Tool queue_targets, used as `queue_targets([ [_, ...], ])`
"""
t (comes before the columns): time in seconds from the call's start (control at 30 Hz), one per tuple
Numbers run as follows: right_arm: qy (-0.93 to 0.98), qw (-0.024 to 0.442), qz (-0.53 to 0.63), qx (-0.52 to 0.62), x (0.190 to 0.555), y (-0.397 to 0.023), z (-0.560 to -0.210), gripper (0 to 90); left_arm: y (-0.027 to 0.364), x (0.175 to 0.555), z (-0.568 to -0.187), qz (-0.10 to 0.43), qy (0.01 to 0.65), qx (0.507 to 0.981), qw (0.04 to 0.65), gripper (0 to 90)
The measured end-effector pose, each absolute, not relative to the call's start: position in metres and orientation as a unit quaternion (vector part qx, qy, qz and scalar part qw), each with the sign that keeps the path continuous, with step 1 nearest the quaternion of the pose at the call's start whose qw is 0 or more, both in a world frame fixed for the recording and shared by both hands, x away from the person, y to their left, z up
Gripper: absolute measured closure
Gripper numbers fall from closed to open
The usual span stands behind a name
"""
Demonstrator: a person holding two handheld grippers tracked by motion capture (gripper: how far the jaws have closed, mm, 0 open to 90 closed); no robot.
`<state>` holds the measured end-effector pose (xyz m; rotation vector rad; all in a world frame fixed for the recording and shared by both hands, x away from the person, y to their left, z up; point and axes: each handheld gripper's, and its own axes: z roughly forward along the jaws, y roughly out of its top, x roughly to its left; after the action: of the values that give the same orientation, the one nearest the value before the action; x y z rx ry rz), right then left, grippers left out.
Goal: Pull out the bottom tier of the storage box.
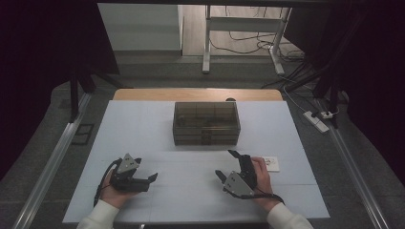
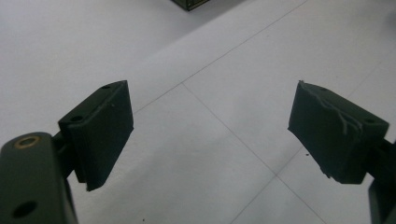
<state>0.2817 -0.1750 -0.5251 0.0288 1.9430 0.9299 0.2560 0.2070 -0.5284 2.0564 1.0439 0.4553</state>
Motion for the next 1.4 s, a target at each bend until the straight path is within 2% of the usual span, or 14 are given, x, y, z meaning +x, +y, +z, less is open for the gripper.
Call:
queue_targets([
  [1.4, 0.793, 0.488, 0.365, -0.015, 0.294, -0.161, -0.529, 16.9, 0.207, 0.256, -0.529, 0.179, 0.41, 0.807, 0.385, 13.9],
])
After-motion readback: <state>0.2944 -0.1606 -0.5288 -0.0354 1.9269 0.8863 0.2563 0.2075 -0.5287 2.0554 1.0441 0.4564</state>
